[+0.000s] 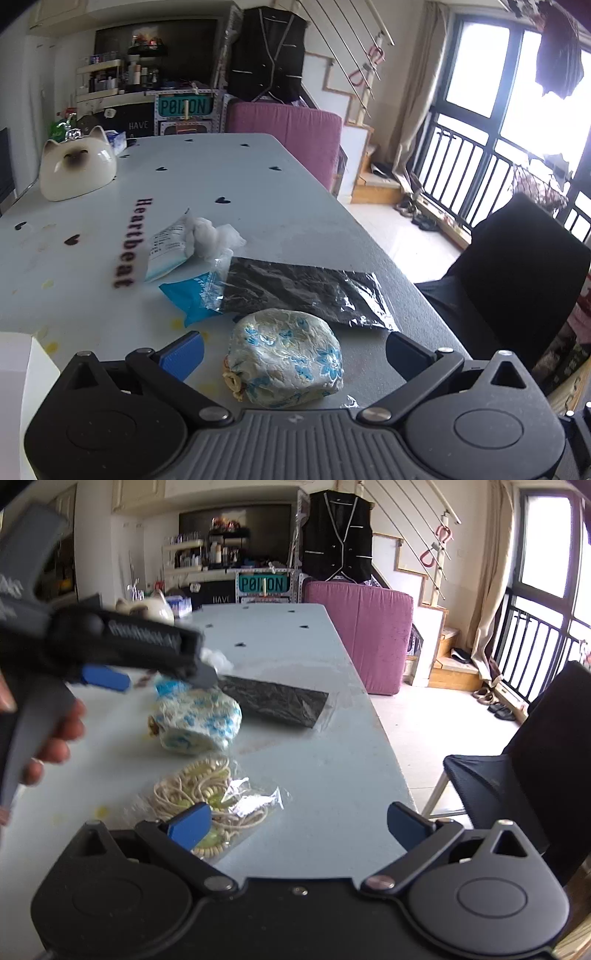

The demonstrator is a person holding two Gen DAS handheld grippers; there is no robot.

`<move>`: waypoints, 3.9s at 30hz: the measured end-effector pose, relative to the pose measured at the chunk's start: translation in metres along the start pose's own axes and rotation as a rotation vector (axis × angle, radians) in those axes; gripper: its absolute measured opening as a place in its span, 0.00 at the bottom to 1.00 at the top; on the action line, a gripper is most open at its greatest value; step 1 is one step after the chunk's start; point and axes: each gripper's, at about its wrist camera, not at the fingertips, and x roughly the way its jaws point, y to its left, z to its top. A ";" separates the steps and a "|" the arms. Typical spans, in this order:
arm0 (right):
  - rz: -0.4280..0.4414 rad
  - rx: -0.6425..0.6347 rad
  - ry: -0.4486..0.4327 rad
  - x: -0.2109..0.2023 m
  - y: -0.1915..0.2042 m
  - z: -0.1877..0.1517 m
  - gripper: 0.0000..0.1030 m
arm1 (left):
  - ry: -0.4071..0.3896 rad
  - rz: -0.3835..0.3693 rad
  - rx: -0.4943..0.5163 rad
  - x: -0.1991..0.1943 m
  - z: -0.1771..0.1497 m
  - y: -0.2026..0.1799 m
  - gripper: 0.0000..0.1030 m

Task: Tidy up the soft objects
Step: 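Move the left gripper to the blue-floral pouch while the right moves to the beaded string bag, then close the left gripper on the blue-floral pouch while the right closes on the beaded string bag, then carry the blue-floral pouch over the white box while the right carries the beaded bag there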

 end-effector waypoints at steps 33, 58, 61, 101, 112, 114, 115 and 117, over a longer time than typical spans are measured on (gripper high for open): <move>0.048 0.078 0.090 0.038 0.020 0.006 0.78 | 0.074 0.062 0.107 0.034 0.003 -0.008 1.00; 0.026 0.120 0.048 0.019 0.013 -0.011 0.69 | 0.156 0.115 0.067 0.082 -0.011 -0.015 0.77; 0.023 0.130 0.047 0.018 0.013 -0.011 0.67 | 0.148 0.103 0.071 0.077 -0.009 -0.011 0.71; 0.142 0.181 -0.183 -0.090 0.096 0.007 0.65 | -0.093 -0.059 -0.007 -0.190 -0.035 0.105 0.69; 0.245 0.141 -0.136 -0.091 0.152 0.003 0.65 | -0.052 0.013 -0.088 -0.213 -0.067 0.172 0.69; 0.268 0.135 -0.122 -0.089 0.163 0.002 0.65 | -0.037 0.026 -0.106 -0.214 -0.074 0.184 0.69; 0.281 0.136 -0.113 -0.088 0.169 0.002 0.65 | -0.030 0.032 -0.112 -0.214 -0.077 0.188 0.69; 0.312 0.140 -0.088 -0.087 0.180 0.000 0.65 | -0.011 0.042 -0.130 -0.214 -0.087 0.199 0.69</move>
